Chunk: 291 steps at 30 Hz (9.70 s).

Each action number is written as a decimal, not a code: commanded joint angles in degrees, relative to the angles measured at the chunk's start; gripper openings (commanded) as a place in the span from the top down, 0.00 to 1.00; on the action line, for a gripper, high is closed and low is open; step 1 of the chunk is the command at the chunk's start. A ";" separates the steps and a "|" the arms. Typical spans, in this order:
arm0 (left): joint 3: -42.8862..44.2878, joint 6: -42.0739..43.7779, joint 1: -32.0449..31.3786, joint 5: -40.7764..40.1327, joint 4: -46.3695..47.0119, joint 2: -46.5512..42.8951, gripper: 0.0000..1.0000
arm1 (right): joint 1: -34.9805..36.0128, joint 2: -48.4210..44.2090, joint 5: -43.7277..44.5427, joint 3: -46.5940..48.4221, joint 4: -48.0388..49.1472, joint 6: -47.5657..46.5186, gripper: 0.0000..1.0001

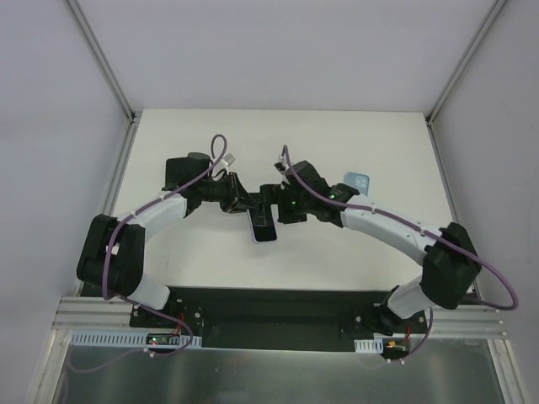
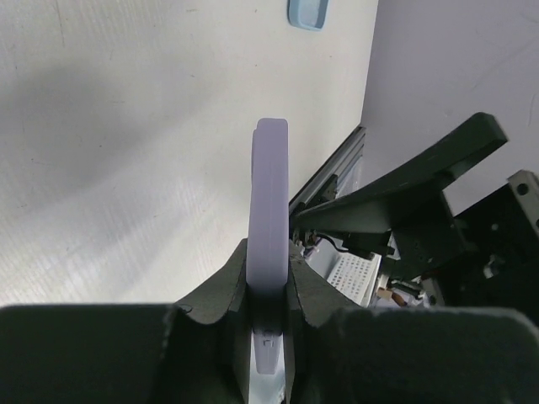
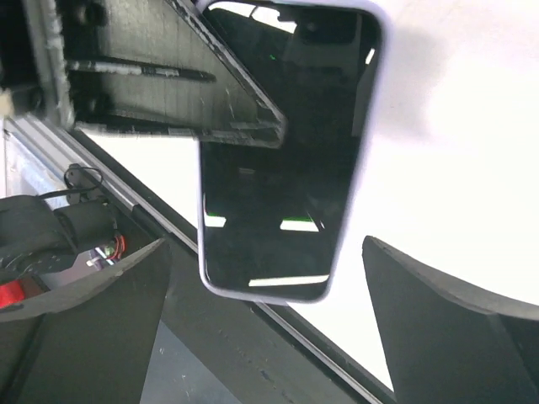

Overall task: Take the phone out of the phone case
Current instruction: Remove the phone case from the phone.

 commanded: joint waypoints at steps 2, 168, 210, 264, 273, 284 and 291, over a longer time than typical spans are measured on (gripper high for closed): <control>2.92 -1.27 2.55 5.17 2.52 -1.53 1.00 | -4.60 -14.79 0.78 -8.53 5.29 2.57 0.04; -0.95 -34.94 10.11 13.00 36.89 -12.35 1.00 | 0.85 -5.65 28.59 -10.11 -13.64 10.13 0.02; 1.87 -62.09 10.20 7.20 74.33 -2.06 1.00 | -16.38 -10.24 -23.91 -24.45 93.44 53.55 0.33; -1.30 -79.23 7.83 -20.23 90.50 -5.58 1.00 | -11.37 13.14 -46.30 8.58 106.81 55.13 0.99; -2.44 -79.41 7.83 -19.44 88.04 -6.81 1.00 | -13.47 15.16 -49.32 9.48 106.63 58.12 0.99; -4.99 -78.35 7.83 -18.91 82.77 -12.08 1.00 | -14.89 4.28 -42.48 4.63 50.99 18.55 0.99; -5.25 -78.09 7.83 -19.00 83.29 -12.26 1.00 | -13.92 -0.21 -25.88 6.39 29.05 8.74 0.99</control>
